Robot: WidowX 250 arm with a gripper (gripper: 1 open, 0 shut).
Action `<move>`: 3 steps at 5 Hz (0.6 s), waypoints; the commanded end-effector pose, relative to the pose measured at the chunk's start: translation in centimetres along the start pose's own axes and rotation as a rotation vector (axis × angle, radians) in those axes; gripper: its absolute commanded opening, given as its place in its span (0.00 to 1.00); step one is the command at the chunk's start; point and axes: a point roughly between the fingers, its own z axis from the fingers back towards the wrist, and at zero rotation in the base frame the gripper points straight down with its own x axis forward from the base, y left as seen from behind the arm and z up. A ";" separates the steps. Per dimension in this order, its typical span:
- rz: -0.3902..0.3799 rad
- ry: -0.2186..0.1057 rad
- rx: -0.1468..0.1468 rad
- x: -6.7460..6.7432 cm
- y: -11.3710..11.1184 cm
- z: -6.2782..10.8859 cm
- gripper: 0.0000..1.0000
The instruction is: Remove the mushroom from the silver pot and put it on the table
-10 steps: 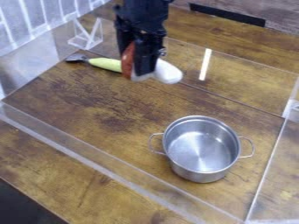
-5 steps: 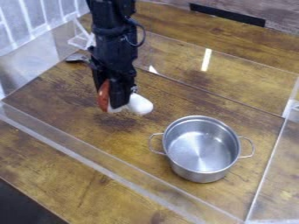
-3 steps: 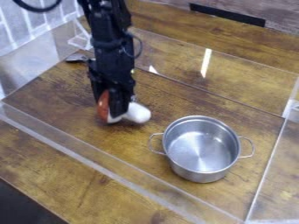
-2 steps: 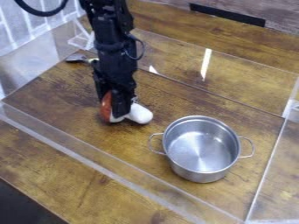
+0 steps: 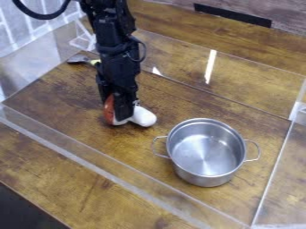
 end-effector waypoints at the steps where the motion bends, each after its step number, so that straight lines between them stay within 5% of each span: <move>1: -0.022 -0.042 0.024 0.1 1.1 2.2 0.00; 3: -0.087 -0.053 0.013 0.4 1.6 3.1 0.00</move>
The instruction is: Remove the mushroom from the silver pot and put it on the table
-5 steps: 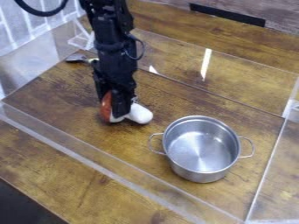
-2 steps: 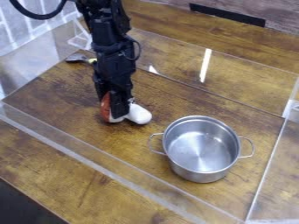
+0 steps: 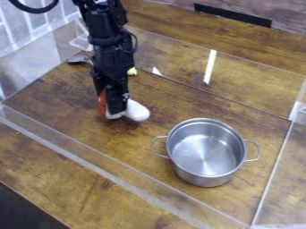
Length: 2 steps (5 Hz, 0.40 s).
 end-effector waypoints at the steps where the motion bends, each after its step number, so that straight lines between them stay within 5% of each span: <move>1: 0.052 -0.054 0.044 0.6 1.3 2.6 1.00; 2: 0.038 -0.049 0.041 0.0 0.9 3.7 1.00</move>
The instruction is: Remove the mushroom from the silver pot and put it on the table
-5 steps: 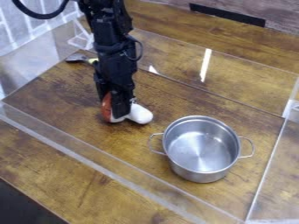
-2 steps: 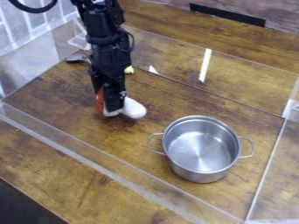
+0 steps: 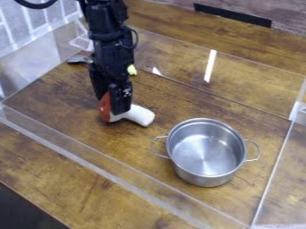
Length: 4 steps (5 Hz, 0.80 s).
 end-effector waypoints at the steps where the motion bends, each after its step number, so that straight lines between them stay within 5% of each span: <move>1: 0.002 -0.077 0.057 -0.5 0.4 4.7 1.00; 2: 0.028 -0.102 0.081 -0.5 0.1 7.8 1.00; 3: 0.024 -0.117 0.091 -0.5 -0.5 8.8 1.00; 4: 0.011 -0.107 0.082 -0.8 0.5 7.9 1.00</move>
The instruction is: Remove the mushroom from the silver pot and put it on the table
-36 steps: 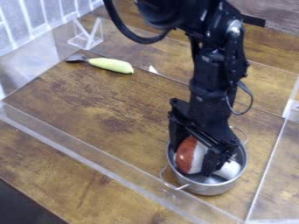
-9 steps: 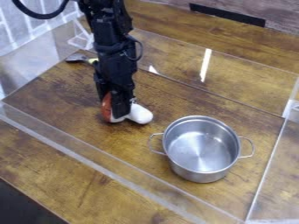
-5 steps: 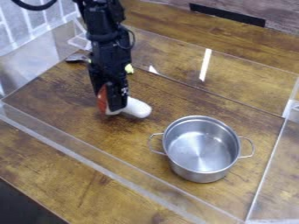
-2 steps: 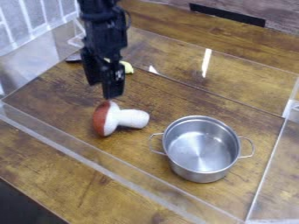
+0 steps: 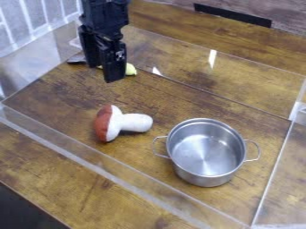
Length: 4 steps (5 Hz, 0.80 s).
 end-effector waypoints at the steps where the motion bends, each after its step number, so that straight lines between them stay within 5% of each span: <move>1: 0.002 -0.041 0.028 -0.4 1.8 0.8 1.00; 4: -0.011 -0.052 0.014 -1.1 0.5 0.8 1.00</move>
